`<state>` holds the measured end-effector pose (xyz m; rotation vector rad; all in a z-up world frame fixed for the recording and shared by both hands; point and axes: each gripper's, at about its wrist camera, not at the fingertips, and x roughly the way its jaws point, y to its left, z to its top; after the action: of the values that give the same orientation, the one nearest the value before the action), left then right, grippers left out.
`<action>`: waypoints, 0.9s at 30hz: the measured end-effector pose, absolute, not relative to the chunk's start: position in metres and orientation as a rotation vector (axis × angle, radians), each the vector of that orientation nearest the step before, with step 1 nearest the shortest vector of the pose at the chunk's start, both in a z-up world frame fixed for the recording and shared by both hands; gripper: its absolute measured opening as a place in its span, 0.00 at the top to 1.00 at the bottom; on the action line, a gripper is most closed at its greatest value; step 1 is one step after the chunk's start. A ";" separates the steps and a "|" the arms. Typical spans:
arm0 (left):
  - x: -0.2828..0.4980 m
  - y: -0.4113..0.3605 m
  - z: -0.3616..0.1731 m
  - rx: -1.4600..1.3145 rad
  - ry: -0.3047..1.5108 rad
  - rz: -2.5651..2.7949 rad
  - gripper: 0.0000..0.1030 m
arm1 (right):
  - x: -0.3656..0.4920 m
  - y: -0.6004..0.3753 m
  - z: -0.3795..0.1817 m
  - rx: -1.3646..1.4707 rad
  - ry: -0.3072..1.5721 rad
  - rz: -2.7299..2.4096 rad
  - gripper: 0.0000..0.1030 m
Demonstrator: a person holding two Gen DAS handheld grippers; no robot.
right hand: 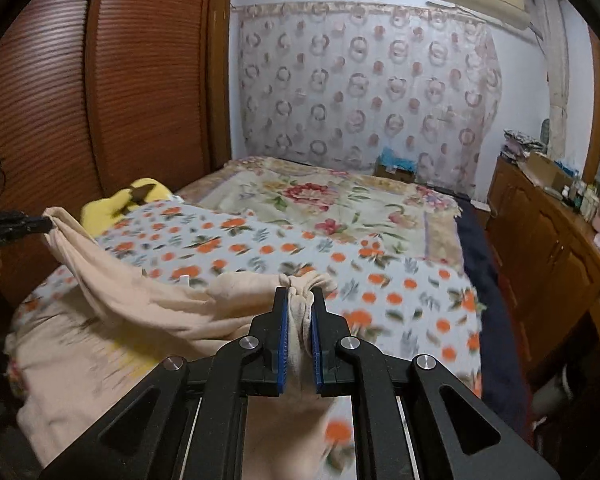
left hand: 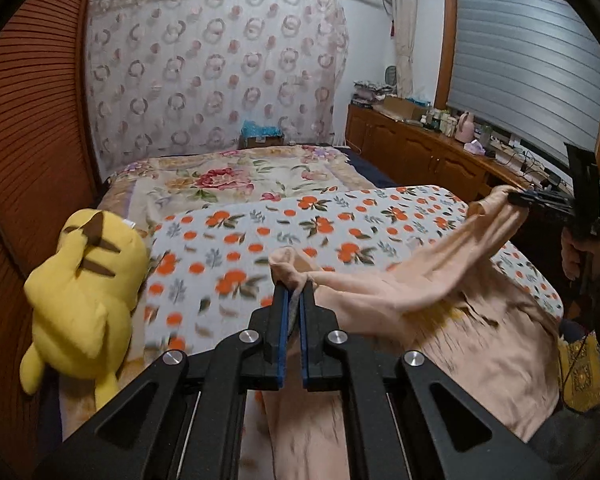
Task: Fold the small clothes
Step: 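Grasp the shirt edge with the left tool while the right tool grasps the other edge, folding lengthwise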
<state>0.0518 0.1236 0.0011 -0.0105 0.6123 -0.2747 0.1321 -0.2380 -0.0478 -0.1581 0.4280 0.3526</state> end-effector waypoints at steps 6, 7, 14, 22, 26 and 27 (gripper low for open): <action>-0.009 0.132 -0.017 -0.021 0.658 -0.246 0.95 | 0.064 -0.258 -0.074 -0.104 0.458 0.403 0.91; -0.015 0.132 -0.019 -0.019 0.662 -0.243 0.95 | 0.058 -0.263 -0.075 -0.094 0.465 0.408 0.91; -0.038 0.138 -0.038 -0.008 0.724 -0.227 0.94 | 0.018 -0.290 -0.086 -0.063 0.560 0.440 0.91; -0.034 0.137 -0.063 0.005 0.775 -0.174 0.87 | 0.017 -0.291 -0.119 -0.092 0.707 0.399 0.91; -0.029 0.139 -0.057 -0.006 0.754 -0.185 0.55 | 0.019 -0.292 -0.113 -0.119 0.708 0.379 0.83; -0.028 0.138 -0.056 -0.004 0.749 -0.186 0.52 | 0.020 -0.291 -0.109 -0.125 0.703 0.371 0.82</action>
<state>-0.0275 0.1380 -0.0564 -0.0045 0.7494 -0.1861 0.0198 -0.2914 -0.1093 -0.1250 0.7031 0.3714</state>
